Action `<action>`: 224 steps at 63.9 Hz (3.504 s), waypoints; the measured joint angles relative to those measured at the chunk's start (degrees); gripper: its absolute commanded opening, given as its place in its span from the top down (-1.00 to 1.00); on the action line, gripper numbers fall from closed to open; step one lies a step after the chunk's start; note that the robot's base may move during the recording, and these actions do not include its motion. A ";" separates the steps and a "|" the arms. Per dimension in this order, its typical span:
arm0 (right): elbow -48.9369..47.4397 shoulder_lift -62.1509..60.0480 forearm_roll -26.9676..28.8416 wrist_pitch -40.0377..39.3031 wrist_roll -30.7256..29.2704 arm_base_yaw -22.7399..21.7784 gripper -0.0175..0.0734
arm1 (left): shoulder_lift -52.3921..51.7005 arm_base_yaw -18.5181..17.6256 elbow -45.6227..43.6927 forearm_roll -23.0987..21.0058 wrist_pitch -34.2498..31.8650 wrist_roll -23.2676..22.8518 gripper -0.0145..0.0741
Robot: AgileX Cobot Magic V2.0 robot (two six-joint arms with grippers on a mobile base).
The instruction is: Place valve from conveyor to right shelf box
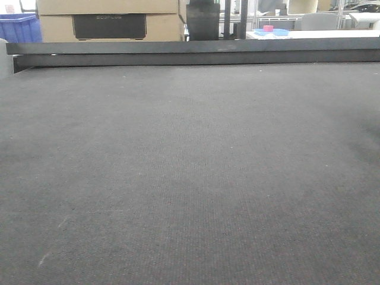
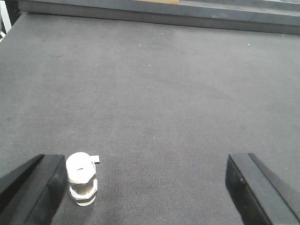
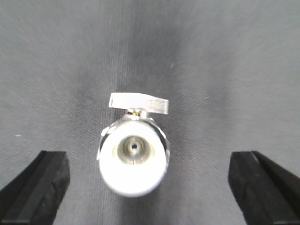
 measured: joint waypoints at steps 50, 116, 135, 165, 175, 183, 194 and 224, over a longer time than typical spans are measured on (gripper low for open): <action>-0.08 10.21 0.62 -0.54 -0.26 0.37 0.95 | 1.31 0.00 -2.42 0.11 7.24 0.00 -0.64; 16.75 -14.27 2.91 -11.04 -0.26 4.89 0.95 | 52.33 13.74 -31.30 1.10 26.93 14.79 -0.64; 16.81 -14.27 3.12 -12.31 -0.38 4.89 0.95 | 60.95 13.74 -31.30 0.86 24.08 14.90 -0.64; 16.81 -14.27 3.24 -13.57 -0.49 4.89 0.95 | 67.36 12.86 -31.30 0.29 23.37 15.00 -0.50; 16.81 -14.27 3.24 -13.57 -0.49 4.89 0.95 | 67.46 12.06 -31.30 -0.07 23.19 14.98 0.15; 16.81 -14.27 3.24 -13.57 -0.49 4.89 0.95 | 67.46 12.06 -31.40 -0.23 23.33 15.09 0.80; 16.81 -14.27 3.24 -13.84 -0.49 4.89 0.95 | 67.07 12.06 -31.33 -0.23 24.67 14.99 0.92; 21.87 -14.94 3.24 -18.80 -0.49 4.89 0.95 | 45.81 4.98 -17.49 -0.57 12.82 13.54 0.92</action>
